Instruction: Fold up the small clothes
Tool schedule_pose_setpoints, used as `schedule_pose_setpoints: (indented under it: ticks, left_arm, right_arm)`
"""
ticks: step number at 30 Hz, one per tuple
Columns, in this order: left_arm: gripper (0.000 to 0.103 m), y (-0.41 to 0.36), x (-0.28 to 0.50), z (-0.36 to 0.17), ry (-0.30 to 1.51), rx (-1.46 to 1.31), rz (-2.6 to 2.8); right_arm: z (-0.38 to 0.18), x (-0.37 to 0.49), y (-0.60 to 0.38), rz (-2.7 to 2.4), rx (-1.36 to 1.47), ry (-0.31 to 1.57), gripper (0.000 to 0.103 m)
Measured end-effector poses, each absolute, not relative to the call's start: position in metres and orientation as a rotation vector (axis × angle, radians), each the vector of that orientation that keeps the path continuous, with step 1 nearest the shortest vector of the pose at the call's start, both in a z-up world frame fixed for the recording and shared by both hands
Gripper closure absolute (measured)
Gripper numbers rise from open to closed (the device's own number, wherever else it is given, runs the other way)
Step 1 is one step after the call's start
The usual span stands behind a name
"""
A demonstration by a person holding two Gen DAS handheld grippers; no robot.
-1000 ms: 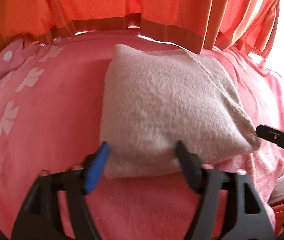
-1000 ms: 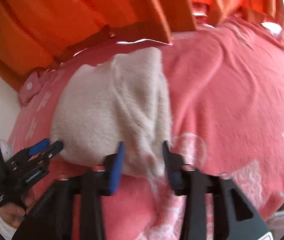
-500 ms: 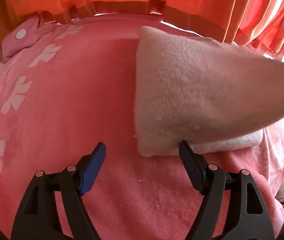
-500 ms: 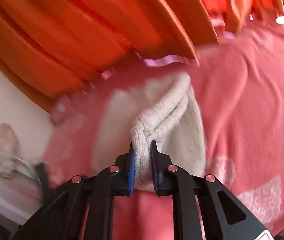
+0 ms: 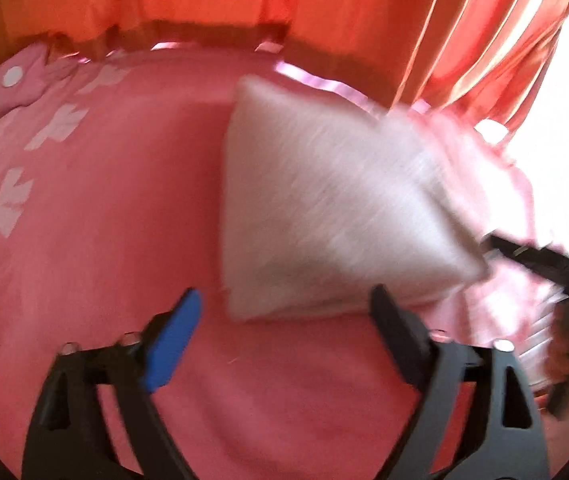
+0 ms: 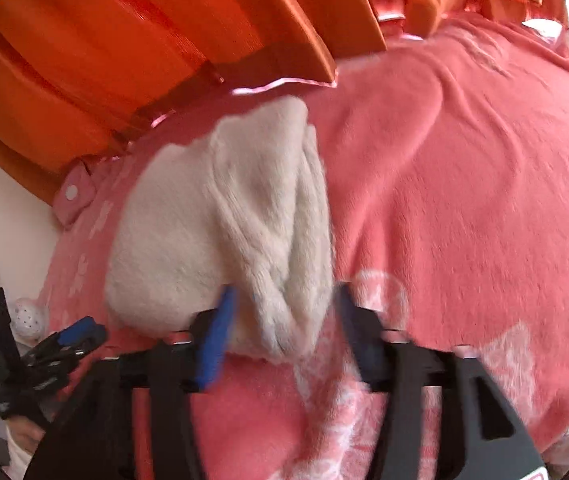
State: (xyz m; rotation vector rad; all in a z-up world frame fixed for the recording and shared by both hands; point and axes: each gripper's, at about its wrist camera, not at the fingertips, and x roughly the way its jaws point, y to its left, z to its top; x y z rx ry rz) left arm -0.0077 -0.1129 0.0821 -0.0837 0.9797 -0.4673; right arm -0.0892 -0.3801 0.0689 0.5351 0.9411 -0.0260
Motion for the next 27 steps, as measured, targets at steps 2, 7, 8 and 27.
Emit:
schedule_pose_setpoints:
  ticks: [2,7,8,27]
  left_arm:
    - [0.011,-0.117,0.01,0.086,0.971,-0.154,-0.507]
    - [0.01,-0.136,0.065,0.053,1.085,-0.184,-0.496]
    - [0.01,-0.137,0.071,0.047,1.098,-0.192,-0.497]
    - [0.058,-0.147,0.094,0.076,1.076,-0.319,-0.712]
  right_arm:
    - [0.058,-0.081,-0.386,-0.026,0.562,0.954,0.035]
    - [0.026,-0.047,-0.388,0.026,0.673,1.038,0.034]
    - [0.022,-0.042,-0.387,0.038,0.688,1.043,0.033]
    - [0.088,-0.036,-0.363,0.061,0.619,0.903,0.075]
